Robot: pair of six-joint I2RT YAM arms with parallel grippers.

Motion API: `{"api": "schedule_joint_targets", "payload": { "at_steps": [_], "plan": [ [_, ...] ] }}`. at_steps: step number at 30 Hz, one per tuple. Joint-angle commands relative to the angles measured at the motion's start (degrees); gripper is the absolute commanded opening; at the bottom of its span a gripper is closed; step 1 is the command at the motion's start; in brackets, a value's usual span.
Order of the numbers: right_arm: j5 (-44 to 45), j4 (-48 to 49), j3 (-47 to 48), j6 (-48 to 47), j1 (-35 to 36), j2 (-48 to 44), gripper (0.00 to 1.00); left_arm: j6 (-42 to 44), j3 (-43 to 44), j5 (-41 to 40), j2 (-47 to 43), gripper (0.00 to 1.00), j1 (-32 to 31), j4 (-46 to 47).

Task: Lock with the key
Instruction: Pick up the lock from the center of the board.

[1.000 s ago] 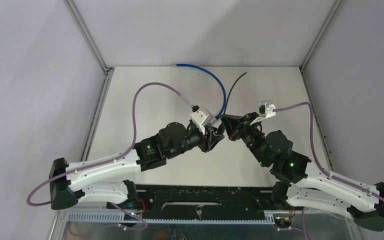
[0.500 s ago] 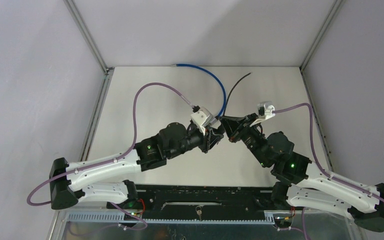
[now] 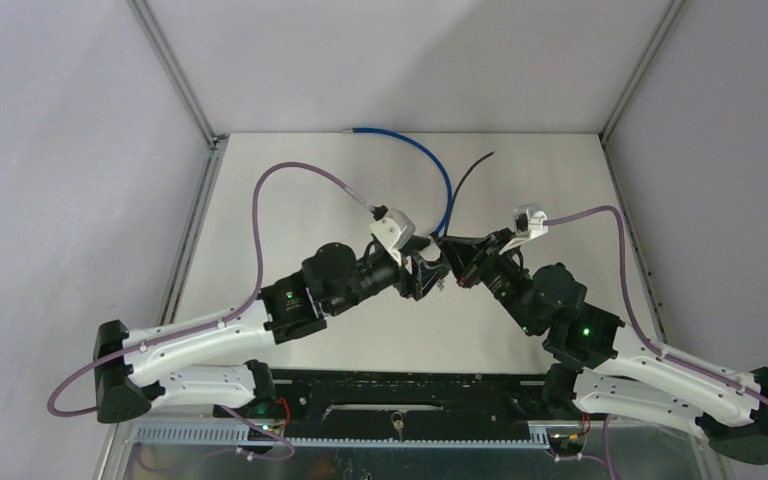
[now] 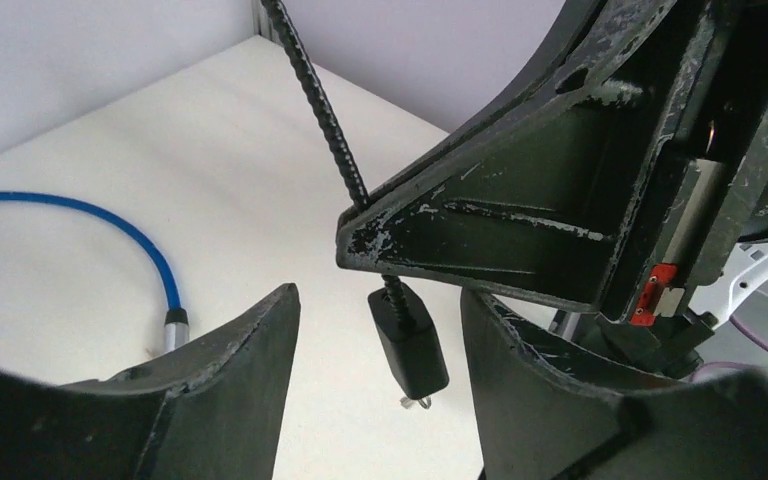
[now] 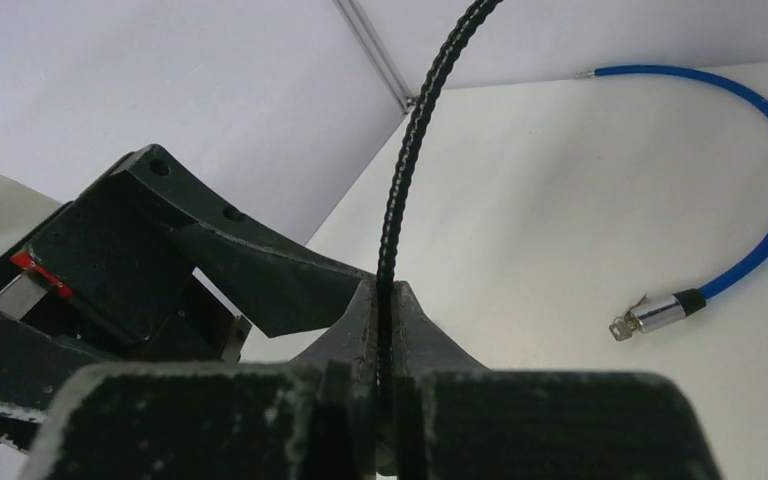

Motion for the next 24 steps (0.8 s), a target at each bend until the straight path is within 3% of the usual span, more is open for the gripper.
{"api": "schedule_joint_targets", "payload": {
  "at_steps": [1,15,24],
  "plan": [
    [-1.17,0.43,0.02,2.94,0.24,-0.84,0.00,2.61,-0.72,-2.20,-1.65,0.62,0.25,5.84],
    [1.79,0.90,0.08,3.92,0.06,-2.54,0.05,3.96,-0.01,2.03,0.06,0.66,-0.69,2.53],
    [2.88,-0.41,0.08,3.69,-0.53,-3.25,0.03,3.68,1.99,3.94,2.12,0.61,-1.32,0.62]
  ]
}}
